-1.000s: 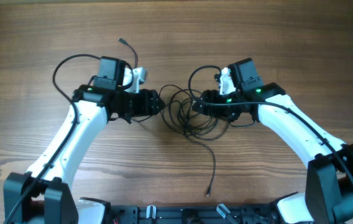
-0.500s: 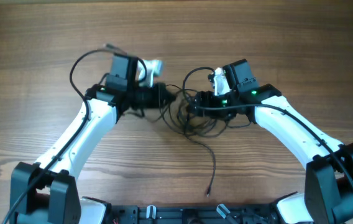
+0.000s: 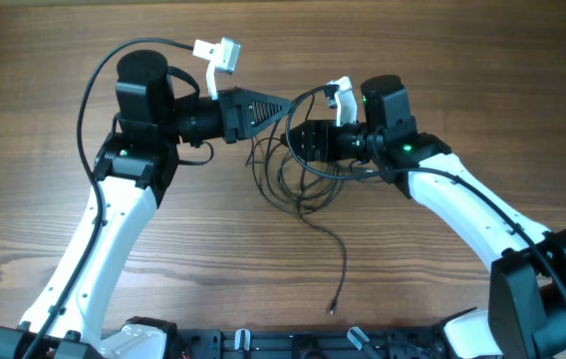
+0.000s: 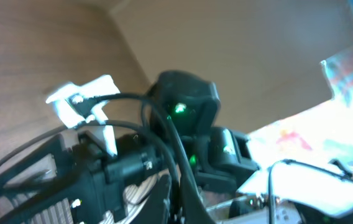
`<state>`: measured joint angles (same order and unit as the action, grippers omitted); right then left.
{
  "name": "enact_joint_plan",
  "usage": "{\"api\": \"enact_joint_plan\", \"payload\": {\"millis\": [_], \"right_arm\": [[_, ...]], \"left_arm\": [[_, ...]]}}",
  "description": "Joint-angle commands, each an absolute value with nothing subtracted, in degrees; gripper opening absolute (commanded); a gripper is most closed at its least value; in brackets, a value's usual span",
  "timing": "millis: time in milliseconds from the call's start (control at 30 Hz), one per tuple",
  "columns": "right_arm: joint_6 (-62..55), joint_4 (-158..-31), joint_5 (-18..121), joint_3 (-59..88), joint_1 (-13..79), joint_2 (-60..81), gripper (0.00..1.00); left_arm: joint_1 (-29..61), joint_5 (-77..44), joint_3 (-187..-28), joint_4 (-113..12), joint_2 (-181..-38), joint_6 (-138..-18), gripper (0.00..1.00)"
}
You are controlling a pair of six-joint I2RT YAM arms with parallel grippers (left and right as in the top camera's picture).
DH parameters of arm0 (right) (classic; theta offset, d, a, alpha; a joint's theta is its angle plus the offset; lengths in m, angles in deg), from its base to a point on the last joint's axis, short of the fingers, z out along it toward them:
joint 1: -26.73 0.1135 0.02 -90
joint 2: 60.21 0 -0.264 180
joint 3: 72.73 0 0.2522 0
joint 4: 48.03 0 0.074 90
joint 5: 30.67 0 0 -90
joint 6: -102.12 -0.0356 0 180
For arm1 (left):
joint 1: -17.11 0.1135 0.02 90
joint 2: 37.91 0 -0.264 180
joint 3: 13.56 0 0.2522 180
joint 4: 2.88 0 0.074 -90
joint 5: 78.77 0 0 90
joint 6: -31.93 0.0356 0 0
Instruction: Untangle cables
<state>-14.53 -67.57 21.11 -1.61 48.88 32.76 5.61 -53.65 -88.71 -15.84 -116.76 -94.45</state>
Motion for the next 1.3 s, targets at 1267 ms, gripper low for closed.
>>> {"api": "enact_joint_plan", "payload": {"millis": [1267], "right_arm": [[9.7,-89.5,36.0,7.3,54.4,30.9,0.88]], "left_arm": [[13.0,-22.6,-107.3,-27.0,-113.7,-112.9,0.04]]}}
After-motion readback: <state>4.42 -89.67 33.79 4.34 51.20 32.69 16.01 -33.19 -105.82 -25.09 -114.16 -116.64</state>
